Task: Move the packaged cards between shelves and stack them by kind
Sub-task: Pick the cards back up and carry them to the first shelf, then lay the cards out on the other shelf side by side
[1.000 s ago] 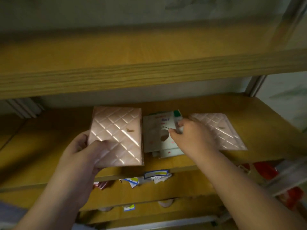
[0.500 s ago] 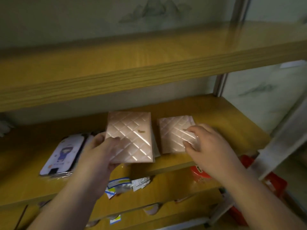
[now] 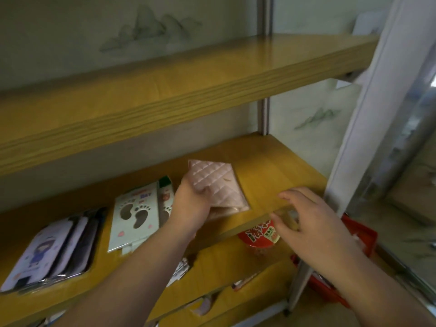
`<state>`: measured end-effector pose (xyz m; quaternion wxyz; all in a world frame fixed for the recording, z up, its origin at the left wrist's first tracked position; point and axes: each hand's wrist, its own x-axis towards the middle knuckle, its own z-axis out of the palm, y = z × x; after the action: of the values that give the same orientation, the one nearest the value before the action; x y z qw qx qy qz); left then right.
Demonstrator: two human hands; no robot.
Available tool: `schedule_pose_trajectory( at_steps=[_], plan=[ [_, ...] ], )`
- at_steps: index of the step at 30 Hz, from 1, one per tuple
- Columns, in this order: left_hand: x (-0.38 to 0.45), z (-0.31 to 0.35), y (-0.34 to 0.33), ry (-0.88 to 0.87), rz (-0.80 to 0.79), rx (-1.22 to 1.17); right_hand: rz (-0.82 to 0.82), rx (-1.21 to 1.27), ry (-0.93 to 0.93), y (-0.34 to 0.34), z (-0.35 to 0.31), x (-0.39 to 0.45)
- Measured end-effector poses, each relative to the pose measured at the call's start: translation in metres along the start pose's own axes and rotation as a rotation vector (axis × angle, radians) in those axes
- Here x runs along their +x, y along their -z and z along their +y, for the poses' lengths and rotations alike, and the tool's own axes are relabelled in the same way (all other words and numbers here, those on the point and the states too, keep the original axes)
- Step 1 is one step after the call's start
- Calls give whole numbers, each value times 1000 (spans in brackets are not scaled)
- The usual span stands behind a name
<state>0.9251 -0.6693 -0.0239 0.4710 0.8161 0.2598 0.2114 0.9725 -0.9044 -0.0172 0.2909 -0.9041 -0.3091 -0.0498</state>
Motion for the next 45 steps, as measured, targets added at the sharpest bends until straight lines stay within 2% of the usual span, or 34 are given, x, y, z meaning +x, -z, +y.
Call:
schedule_pose_trajectory(
  at_steps=[4,8,11,18,22,31,37,45],
  plan=[
    [-1,-5,-7,-54,-18,329,14,10,-29,0,6,-4],
    [-16,-5,2,-96,-28,422,32,38,2,-7,3,1],
    [-27,-4,19,-196,-47,556,19,67,40,-15,-8,7],
    [-53,-14,79,-249,71,713,-7,176,181,-44,-52,34],
    [-75,-22,119,-283,142,752,-11,184,258,-64,-94,46],
    [-140,-54,221,-163,307,774,-143,169,415,-105,-186,24],
    [-198,-86,286,-74,382,709,-190,172,485,-127,-260,-18],
    [-319,-134,408,-35,518,679,-176,235,522,-162,-379,-99]
  ],
)
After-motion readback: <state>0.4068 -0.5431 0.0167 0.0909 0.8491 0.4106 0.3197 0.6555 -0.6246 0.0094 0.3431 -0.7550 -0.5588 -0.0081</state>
